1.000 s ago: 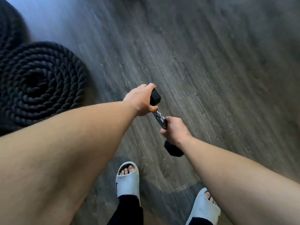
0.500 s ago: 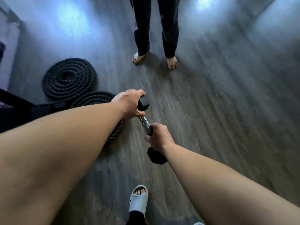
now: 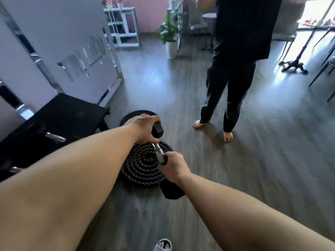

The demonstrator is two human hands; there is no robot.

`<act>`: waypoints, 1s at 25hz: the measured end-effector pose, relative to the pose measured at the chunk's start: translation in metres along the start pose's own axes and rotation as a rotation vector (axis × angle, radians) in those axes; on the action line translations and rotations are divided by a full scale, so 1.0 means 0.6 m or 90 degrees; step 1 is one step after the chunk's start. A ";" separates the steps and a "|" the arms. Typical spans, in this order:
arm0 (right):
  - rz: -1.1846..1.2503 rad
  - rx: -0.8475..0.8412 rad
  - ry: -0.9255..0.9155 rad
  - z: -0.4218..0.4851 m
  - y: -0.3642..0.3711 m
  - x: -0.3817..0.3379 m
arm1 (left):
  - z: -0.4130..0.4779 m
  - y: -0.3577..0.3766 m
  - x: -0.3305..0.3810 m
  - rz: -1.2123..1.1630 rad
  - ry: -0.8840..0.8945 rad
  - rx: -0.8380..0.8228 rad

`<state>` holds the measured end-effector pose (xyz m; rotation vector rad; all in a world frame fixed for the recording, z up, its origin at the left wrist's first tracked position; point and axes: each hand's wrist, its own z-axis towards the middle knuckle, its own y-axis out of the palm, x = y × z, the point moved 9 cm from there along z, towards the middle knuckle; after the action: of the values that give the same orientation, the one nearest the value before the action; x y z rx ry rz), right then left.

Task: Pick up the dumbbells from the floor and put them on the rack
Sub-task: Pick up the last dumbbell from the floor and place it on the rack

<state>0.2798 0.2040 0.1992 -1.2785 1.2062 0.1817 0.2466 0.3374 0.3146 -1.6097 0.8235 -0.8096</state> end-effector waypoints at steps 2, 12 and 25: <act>-0.005 -0.034 -0.061 -0.059 0.025 -0.076 | -0.100 -0.041 -0.040 0.013 -0.057 0.013; -0.036 -0.237 -0.258 -0.319 0.276 -0.359 | -0.580 -0.109 -0.273 0.001 -0.365 0.004; -0.061 -0.464 -0.326 -0.511 0.612 -0.570 | -0.961 -0.041 -0.565 -0.040 -0.537 -0.004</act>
<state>-0.2993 0.2608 0.2847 -1.7642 0.6376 0.8838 -0.4164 0.3357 0.4058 -1.7685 0.1669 -0.1128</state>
